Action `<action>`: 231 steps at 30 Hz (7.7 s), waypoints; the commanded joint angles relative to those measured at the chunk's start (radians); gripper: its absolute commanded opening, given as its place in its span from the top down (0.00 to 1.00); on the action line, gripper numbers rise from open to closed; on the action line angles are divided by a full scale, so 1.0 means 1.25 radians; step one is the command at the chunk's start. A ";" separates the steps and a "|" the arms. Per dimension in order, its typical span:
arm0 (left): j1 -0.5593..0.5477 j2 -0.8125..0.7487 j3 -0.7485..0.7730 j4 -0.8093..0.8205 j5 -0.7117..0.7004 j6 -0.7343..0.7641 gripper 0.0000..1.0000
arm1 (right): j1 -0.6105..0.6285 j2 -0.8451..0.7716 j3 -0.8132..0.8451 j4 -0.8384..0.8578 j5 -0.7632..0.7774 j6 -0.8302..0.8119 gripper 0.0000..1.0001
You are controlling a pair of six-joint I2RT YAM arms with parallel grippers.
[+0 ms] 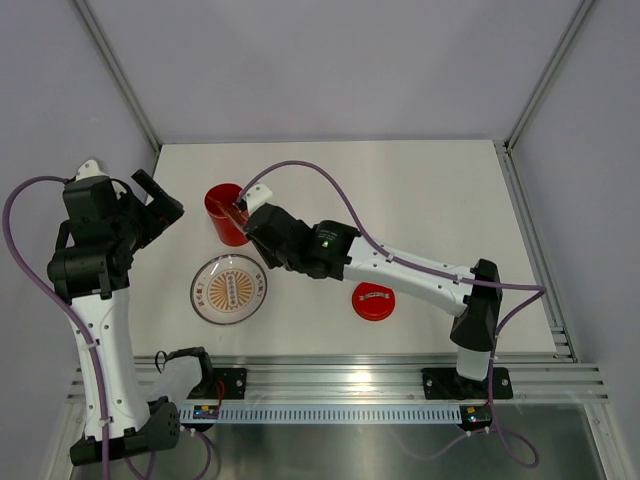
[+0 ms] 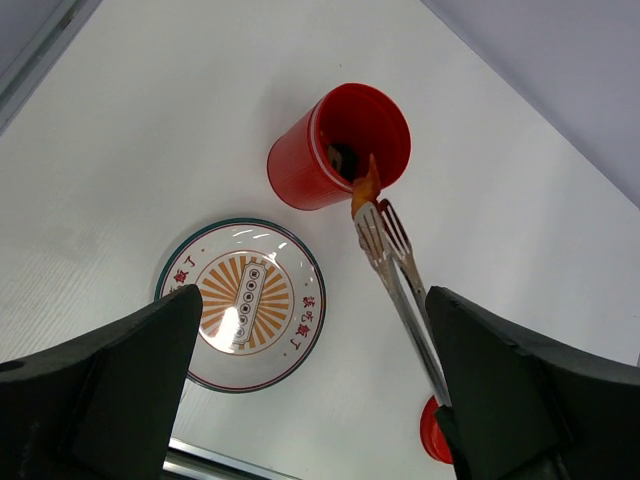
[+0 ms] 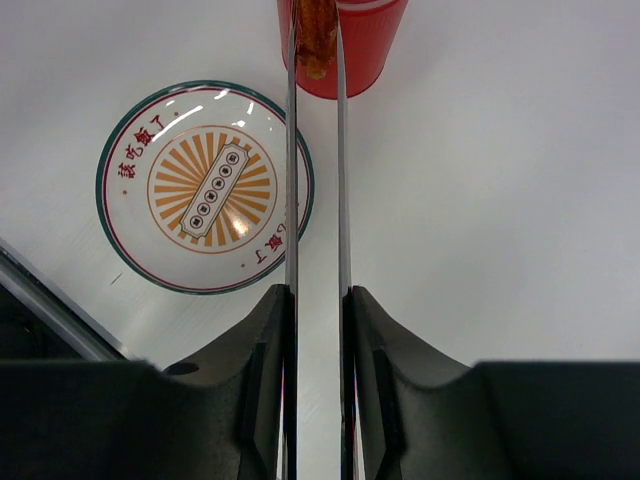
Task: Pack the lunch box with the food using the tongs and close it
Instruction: Pick up the fake food from the plate, then place the fake food in the packing box, then place the clamp at the center of the board, then move the box lid to the center of the board, then pick up the box lid from the center of the board.
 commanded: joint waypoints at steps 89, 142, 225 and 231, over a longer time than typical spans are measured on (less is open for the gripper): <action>0.004 0.011 -0.064 0.041 0.021 -0.001 0.01 | -0.208 -0.173 -0.351 0.210 0.141 0.075 0.98; -0.001 0.027 -0.104 0.055 0.063 0.058 0.01 | -0.408 -0.417 -0.724 -0.070 -0.193 0.266 0.34; -0.932 0.817 -0.026 0.100 -0.311 -0.817 0.44 | -0.619 -0.618 -0.779 -0.040 -0.199 0.249 0.20; -0.932 0.815 -0.030 0.086 -0.308 -0.802 0.65 | -0.619 -0.618 -0.780 -0.040 -0.202 0.246 0.20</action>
